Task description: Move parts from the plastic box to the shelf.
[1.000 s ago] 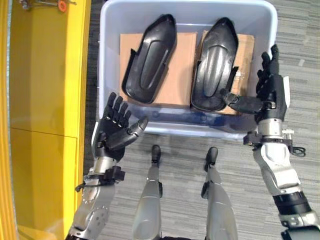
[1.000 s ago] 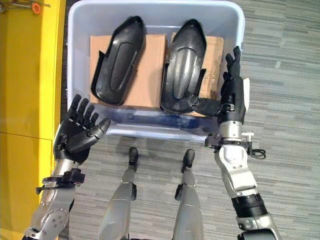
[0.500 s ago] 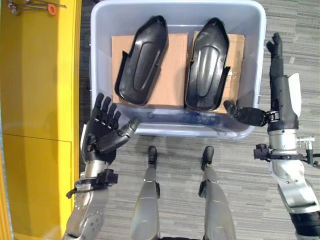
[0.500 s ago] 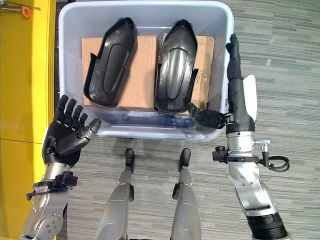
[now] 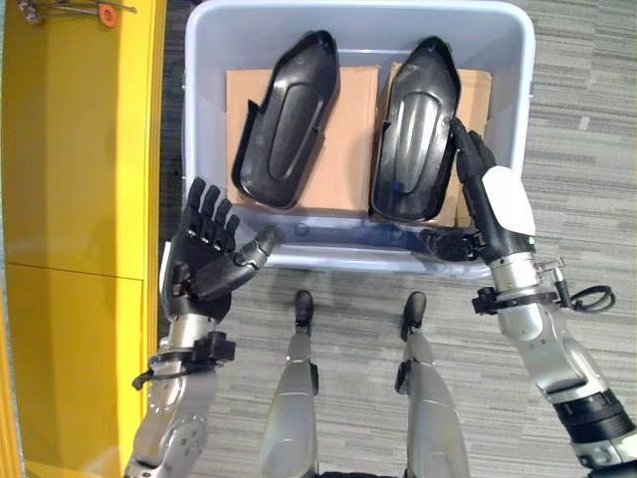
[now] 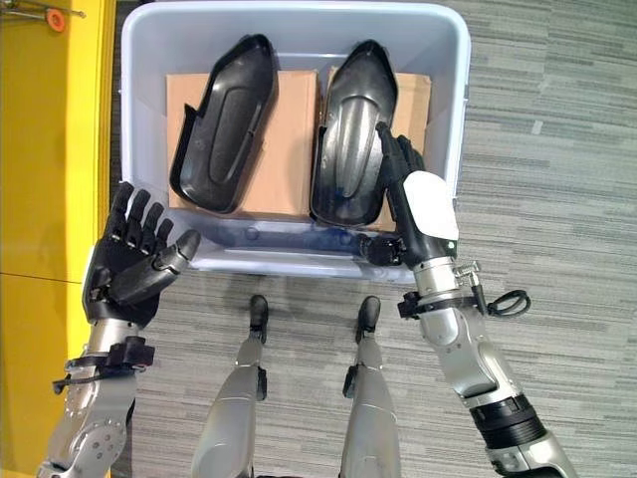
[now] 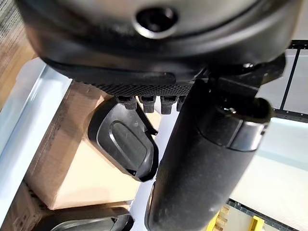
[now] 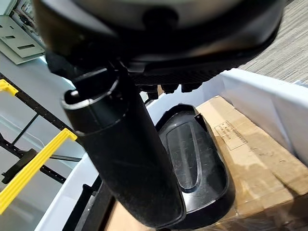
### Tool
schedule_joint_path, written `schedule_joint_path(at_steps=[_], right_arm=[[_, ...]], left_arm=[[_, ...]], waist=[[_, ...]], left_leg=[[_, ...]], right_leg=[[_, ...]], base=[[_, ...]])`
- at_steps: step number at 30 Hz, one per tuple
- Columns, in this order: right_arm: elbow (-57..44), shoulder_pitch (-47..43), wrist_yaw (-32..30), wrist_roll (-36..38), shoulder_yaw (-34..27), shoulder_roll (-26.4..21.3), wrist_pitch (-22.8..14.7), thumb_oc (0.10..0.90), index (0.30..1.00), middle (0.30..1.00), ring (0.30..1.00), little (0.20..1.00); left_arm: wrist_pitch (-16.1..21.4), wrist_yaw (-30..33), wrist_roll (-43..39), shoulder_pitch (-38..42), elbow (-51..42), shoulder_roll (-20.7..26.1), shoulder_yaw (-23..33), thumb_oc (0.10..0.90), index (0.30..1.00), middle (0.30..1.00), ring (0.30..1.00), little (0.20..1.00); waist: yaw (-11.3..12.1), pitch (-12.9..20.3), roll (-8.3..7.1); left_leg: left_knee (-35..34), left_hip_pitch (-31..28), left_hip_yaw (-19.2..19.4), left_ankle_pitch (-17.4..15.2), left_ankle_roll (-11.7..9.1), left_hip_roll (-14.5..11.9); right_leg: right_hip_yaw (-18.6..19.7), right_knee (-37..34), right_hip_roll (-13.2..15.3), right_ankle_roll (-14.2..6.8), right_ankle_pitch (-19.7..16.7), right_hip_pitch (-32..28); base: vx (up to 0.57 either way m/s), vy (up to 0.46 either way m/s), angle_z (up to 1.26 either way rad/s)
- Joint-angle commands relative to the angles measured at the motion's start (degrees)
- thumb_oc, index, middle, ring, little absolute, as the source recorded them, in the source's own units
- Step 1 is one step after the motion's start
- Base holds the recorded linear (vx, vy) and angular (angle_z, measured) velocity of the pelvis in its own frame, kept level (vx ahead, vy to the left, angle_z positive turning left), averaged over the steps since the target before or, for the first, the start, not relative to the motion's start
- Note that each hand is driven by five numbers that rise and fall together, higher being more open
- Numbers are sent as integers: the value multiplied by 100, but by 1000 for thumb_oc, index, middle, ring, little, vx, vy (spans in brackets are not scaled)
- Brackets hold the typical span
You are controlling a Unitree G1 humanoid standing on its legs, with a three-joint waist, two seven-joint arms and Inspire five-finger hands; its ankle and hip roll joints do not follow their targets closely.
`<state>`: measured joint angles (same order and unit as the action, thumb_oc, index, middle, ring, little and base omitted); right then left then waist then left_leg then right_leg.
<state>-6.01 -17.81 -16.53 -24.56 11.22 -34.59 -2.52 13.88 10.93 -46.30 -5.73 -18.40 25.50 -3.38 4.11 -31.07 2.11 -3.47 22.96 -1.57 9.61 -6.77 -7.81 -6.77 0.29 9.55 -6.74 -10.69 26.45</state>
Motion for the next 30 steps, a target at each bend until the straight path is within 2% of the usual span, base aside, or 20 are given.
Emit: schedule_joint_path(at_steps=[1,18,30], right_arm=[[-295,-638,-162,33,144,16,-335,900,1000,1000,1000,1000],[337,-1026,-513,-218,389,294,-108,900,1000,1000,1000,1000],[1058,-1318,-633,-55,607,491,-10,900,1000,1000,1000,1000]], left_arm=[[621,-2,425,21,-644,36,206,900,1000,1000,1000,1000],[675,124,537,86,-559,-29,130,900,1000,1000,1000,1000],[698,136,526,90,-504,-68,59,900,1000,1000,1000,1000]], waist=[[41,127,-164],[106,127,-114],[168,127,-43]], left_leg=[[-52,-480,-18,-453,327,121],[-82,-391,-47,-426,323,141],[-100,-272,-41,-399,319,151]], right_leg=[[-43,373,219,-148,608,-375],[-61,317,223,-148,571,-318],[-73,299,237,-152,544,-217]], base=[[0,0,0],[0,0,0],[0,0,0]])
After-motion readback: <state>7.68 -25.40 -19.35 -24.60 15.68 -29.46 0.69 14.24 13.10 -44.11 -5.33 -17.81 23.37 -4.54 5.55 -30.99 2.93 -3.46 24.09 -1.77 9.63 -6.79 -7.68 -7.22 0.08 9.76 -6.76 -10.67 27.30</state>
